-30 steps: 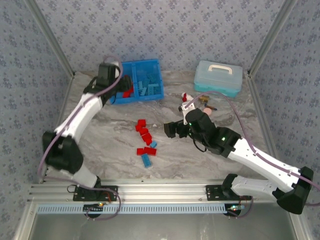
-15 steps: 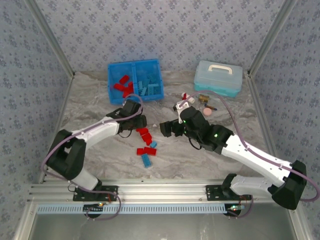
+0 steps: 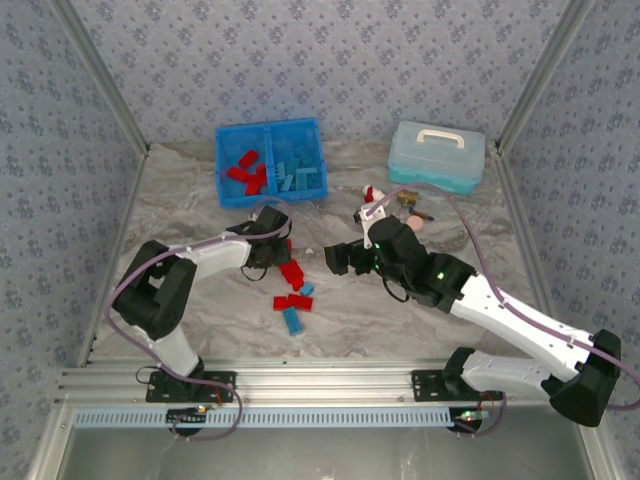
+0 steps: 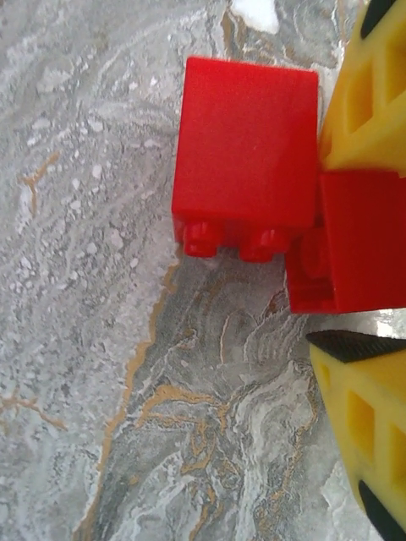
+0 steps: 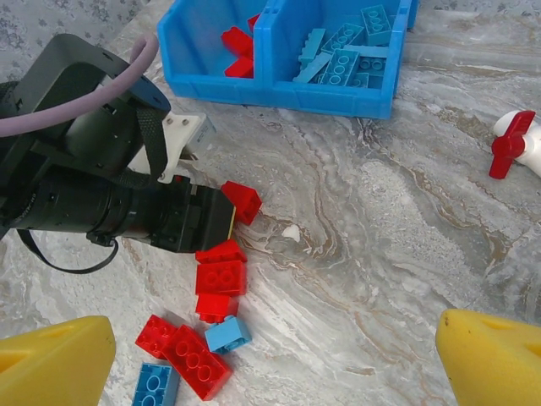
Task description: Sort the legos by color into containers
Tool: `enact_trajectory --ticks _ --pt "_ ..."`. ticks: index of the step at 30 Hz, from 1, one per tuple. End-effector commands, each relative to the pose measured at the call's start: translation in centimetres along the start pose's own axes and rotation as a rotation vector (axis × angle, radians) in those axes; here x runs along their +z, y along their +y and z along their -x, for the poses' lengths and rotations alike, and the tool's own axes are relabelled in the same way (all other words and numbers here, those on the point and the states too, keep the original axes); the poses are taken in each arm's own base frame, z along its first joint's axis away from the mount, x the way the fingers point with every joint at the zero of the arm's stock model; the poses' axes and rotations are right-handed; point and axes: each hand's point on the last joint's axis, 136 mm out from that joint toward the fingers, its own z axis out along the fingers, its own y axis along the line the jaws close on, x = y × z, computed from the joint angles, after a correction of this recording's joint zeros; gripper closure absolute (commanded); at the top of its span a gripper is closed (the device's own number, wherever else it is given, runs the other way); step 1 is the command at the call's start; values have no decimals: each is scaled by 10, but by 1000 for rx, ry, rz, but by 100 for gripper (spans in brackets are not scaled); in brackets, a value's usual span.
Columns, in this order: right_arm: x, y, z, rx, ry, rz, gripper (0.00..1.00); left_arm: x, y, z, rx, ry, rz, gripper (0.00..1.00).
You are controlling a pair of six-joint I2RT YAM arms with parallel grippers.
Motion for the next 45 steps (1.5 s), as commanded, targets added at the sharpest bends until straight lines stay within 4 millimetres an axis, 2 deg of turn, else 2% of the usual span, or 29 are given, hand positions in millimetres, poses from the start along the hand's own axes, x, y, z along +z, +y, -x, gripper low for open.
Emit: enact_trajectory --ticks 1,5,7,10,13,15,19,22,26,30,35,40,45 --pt "-2 -3 4 24 -10 -10 0 0 -2 10 -4 -25 11 58" --pt "-2 -3 3 26 -2 -12 0 -9 -6 15 -7 -51 -14 67" --pt "-2 -3 2 25 2 -14 0 -23 -9 22 -2 -73 -32 70" --pt "-4 -4 3 27 -3 -15 0 -58 -15 39 7 -135 -63 70" --pt "-4 -4 5 33 -8 -14 0 -101 -14 69 34 -254 -57 70" --pt "-4 -2 5 35 -13 -6 0 -124 -6 96 52 -330 -21 70" --pt "-4 0 6 40 -12 4 0 -151 3 150 56 -450 -11 70" --pt "-5 0 5 44 -5 4 0 -156 13 191 28 -522 -5 70" --pt "-10 0 6 49 -1 4 0 -143 24 241 18 -557 43 71" --pt "-14 1 8 56 -9 6 0 -108 33 283 18 -539 89 71" --pt "-17 1 8 59 -3 5 0 -60 37 321 -7 -483 79 70" --pt "-22 -4 5 63 3 -14 0 -14 36 338 -1 -431 44 67" --pt "-23 -7 3 70 4 -23 0 5 30 342 17 -391 33 55"
